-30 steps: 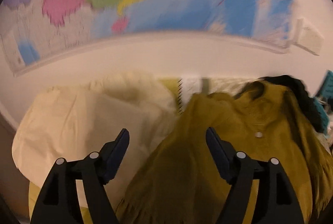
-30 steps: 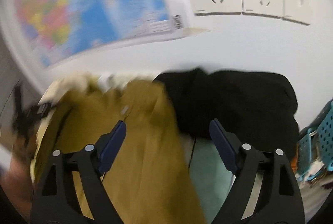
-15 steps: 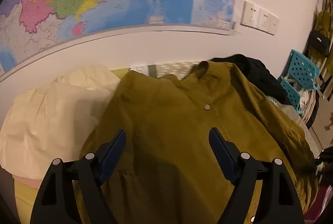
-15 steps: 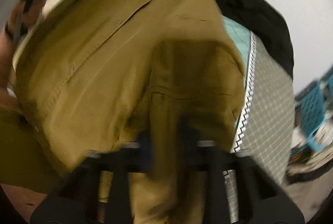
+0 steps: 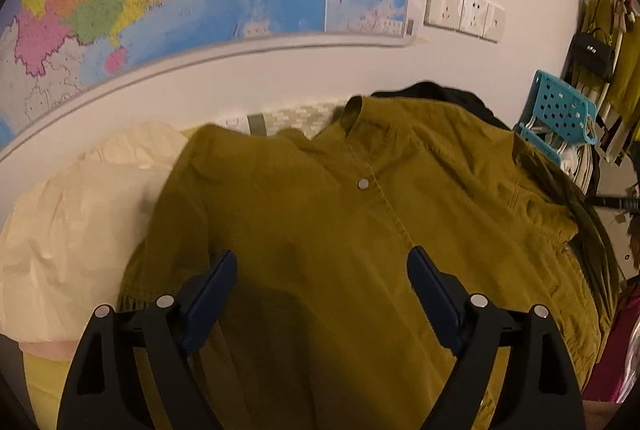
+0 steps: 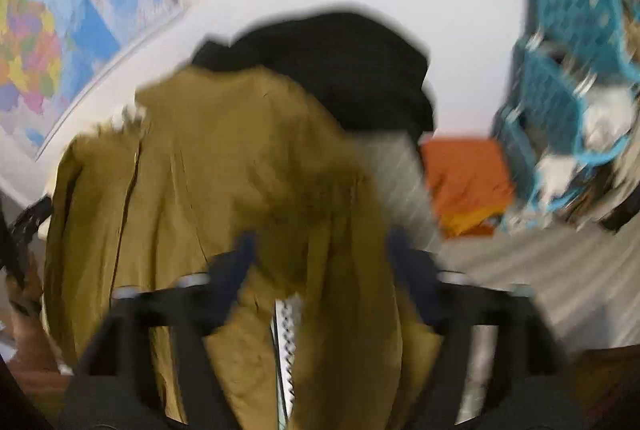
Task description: Fold large clothes
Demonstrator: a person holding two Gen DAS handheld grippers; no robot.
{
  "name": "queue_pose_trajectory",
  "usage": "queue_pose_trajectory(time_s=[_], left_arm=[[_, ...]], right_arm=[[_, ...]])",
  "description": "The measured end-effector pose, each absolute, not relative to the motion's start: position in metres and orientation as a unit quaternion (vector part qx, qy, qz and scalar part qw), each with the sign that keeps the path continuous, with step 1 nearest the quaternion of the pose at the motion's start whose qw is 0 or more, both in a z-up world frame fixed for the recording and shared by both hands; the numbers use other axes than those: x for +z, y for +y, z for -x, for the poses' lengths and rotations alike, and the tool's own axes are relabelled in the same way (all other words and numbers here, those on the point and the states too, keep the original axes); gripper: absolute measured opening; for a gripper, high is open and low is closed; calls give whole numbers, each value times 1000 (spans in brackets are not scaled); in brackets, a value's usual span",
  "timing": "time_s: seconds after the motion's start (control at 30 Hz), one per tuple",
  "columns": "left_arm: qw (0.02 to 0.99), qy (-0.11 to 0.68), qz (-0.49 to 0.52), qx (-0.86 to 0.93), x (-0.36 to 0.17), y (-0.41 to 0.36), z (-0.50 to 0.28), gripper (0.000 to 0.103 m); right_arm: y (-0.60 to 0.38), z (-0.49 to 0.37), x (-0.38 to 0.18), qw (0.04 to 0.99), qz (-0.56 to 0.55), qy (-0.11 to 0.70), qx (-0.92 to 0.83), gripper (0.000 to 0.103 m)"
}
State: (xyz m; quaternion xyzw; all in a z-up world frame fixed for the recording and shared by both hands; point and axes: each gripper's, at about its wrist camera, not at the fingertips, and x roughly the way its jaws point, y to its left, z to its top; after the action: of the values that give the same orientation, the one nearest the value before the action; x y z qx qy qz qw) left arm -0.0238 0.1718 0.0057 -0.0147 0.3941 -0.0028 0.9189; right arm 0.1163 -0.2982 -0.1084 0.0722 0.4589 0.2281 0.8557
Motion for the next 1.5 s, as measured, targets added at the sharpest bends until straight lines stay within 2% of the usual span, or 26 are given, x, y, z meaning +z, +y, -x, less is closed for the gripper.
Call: queue_pose_trajectory(time_s=[0.07, 0.13, 0.17, 0.23, 0.27, 0.3, 0.37, 0.57, 0.7, 0.8, 0.93, 1.03, 1.1, 1.23, 1.3, 1.37, 1.5], left_arm=[[918, 397, 14, -7, 3, 171, 26, 84], [917, 398, 11, -9, 3, 171, 28, 84], [918, 397, 10, -12, 2, 171, 29, 84], [918, 396, 11, -16, 2, 171, 28, 84], [918, 397, 12, -17, 1, 170, 27, 84], [917, 398, 15, -19, 1, 168, 24, 84], [916, 400, 19, -24, 0, 164, 21, 84], [921, 387, 1, -50, 11, 148, 23, 84], [925, 371, 17, -80, 27, 151, 28, 84], [929, 356, 25, -96, 39, 154, 33, 84], [929, 354, 27, -107, 43, 161, 39, 85], [922, 369, 17, -112, 36, 164, 45, 86], [918, 380, 7, -116, 28, 166, 50, 86], [898, 413, -17, -151, 2, 161, 60, 91], [883, 438, -29, -169, -13, 156, 60, 91], [862, 473, -44, -178, -33, 146, 56, 91], [833, 519, -84, -173, -61, 128, 44, 91]], right_arm=[[-308, -103, -116, 860, -76, 454, 223, 76], [-318, -80, -117, 865, -68, 441, 230, 82], [-321, -67, -118, 867, -56, 437, 233, 89], [-318, -51, -119, 869, -7, 439, 227, 88], [-313, -46, -122, 870, 23, 443, 217, 80], [-311, -48, -123, 867, 32, 448, 216, 46], [-309, -50, -128, 851, 18, 470, 235, 6], [-298, -40, -45, 840, -60, 421, 337, 6], [-246, -38, 7, 808, -62, 405, 422, 7], [-189, -38, 15, 778, -53, 409, 473, 10], [-114, -52, -13, 729, -43, 440, 522, 15], [-76, -66, -52, 705, -26, 483, 519, 29], [-61, -69, -70, 697, 6, 503, 511, 47], [-82, -73, -56, 724, 11, 468, 507, 51], [-101, -82, -38, 759, -2, 431, 488, 65], [-118, -98, -26, 808, 9, 400, 433, 74], [-149, -149, -44, 834, -31, 420, 356, 74]])
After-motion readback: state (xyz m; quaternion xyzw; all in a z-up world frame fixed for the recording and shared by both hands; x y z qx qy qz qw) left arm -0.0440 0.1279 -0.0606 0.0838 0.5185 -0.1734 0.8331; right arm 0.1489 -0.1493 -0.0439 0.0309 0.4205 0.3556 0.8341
